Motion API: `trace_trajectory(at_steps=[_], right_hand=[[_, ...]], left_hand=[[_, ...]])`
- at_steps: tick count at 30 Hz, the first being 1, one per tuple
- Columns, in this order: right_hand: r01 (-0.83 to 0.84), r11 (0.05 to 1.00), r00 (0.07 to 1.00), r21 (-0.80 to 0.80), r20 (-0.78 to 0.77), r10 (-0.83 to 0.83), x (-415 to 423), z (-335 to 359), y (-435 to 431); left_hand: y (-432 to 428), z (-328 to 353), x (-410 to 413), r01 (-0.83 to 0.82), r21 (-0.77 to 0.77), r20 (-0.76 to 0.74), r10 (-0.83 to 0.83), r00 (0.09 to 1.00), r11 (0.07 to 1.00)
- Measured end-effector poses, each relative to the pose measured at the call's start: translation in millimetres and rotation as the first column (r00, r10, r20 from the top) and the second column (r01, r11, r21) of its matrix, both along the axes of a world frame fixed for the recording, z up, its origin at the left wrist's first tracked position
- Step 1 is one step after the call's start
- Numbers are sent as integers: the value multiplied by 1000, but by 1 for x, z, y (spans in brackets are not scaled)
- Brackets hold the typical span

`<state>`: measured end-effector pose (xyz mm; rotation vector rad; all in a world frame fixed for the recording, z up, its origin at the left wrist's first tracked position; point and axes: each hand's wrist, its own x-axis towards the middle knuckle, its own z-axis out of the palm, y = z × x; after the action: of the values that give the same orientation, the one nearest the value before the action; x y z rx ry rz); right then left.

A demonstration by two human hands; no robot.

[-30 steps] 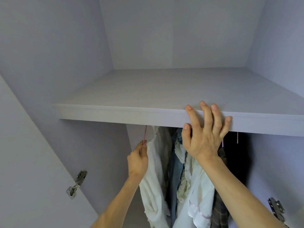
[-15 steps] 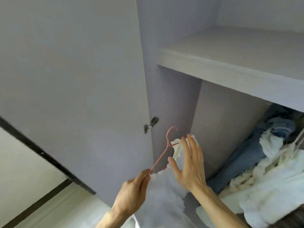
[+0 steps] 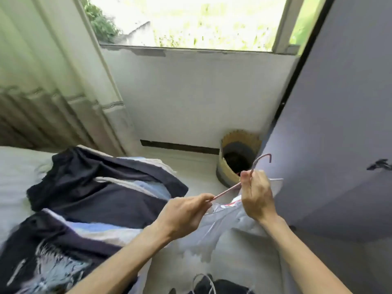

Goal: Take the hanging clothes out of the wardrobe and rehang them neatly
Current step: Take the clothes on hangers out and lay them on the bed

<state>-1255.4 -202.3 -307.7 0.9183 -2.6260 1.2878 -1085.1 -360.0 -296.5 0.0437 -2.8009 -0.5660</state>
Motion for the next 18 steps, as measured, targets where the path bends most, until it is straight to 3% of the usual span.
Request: trace_trajectory(at_steps=[4,9,14,18], right_hand=[[-222,975,974,-6,-50,221,64,10,-61],[-427,902,894,65,-118,431,155,27,-132],[-696,685,654,216,-203,728,254,44,-181],[-858,457,394,234,-271,878,330,58,-205]], left_hand=[[-26,5,81,-192,8,-2,192,981,981],[-46,12,190,-458,180,26,461,887,871],[-46,28,276,-671,415,132,689,713,615],[-35,47,334,-654,695,245,756,607,300]])
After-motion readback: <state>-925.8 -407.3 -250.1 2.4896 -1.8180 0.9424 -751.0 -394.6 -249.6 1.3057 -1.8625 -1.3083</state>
